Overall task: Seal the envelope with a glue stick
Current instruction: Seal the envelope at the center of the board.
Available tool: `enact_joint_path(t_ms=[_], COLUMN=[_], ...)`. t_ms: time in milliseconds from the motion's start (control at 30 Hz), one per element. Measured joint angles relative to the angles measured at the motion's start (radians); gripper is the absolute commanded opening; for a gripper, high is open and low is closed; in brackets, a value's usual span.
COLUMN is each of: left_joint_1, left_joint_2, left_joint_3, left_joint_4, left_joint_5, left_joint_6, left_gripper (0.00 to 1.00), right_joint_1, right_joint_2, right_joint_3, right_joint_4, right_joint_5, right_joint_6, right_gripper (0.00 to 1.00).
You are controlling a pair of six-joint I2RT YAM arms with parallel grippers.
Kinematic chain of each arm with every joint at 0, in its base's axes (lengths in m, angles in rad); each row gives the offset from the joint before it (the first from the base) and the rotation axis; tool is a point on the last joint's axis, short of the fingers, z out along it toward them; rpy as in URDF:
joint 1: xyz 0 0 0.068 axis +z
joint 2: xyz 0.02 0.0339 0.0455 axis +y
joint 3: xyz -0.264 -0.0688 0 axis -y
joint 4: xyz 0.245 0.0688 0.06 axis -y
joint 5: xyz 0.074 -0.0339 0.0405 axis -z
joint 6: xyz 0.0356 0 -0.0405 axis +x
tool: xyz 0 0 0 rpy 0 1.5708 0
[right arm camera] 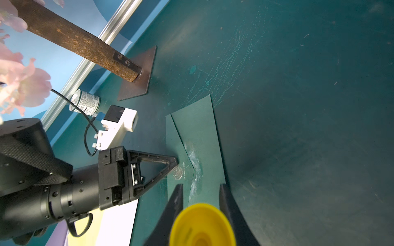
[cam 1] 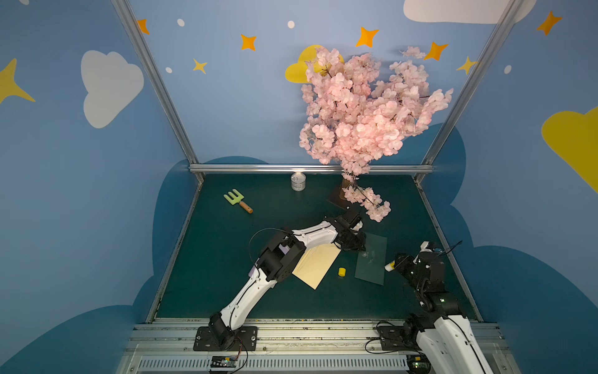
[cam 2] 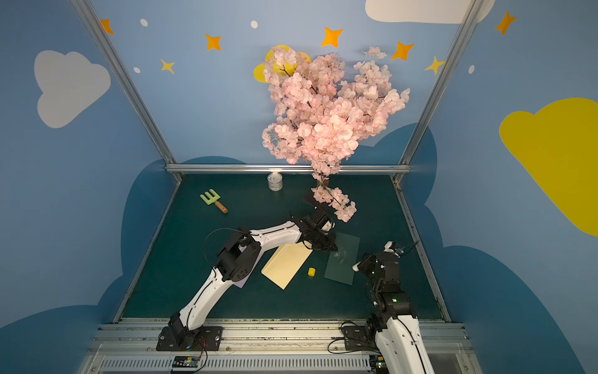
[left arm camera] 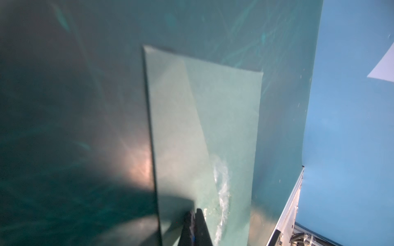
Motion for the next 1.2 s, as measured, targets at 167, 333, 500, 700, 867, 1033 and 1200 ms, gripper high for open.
enact_joint_path(t_ms=[167, 333, 500, 700, 867, 1033, 1200], left_joint_1=[0.0, -0.012, -0.022, -0.031, -0.036, -0.05, -0.071], left_joint_2=[-0.001, -0.001, 0.035, 0.06, 0.047, 0.014, -0.018], left_joint_3=[0.0, 0.011, 0.079, 0.123, 0.088, 0.017, -0.043], left_joint_4=[0.002, -0.013, -0.043, -0.05, -0.016, 0.041, 0.071], left_joint_5=[-0.003, -0.02, -0.031, -0.034, -0.038, -0.053, -0.057], left_joint_6=[0.006, 0.008, 0.007, 0.008, 0.005, -0.001, -0.01], left_gripper=[0.02, 0.02, 0.02, 0.02, 0.02, 0.02, 0.02], right_joint_1=[0.0, 0.0, 0.0, 0.0, 0.0, 0.0, 0.0], right_joint_2=[-0.003, -0.015, -0.018, -0.021, -0.021, -0.021, -0.021], right_joint_3=[0.0, 0.0, 0.0, 0.0, 0.0, 0.0, 0.0], right_joint_4=[-0.001, -0.001, -0.001, -0.001, -0.001, -0.001, -0.001], right_joint_5=[0.0, -0.001, -0.001, -0.001, -0.001, -0.003, -0.006], right_joint_6=[0.0, 0.0, 0.0, 0.0, 0.0, 0.001, 0.005], right_gripper=[0.0, 0.0, 0.0, 0.0, 0.0, 0.0, 0.0])
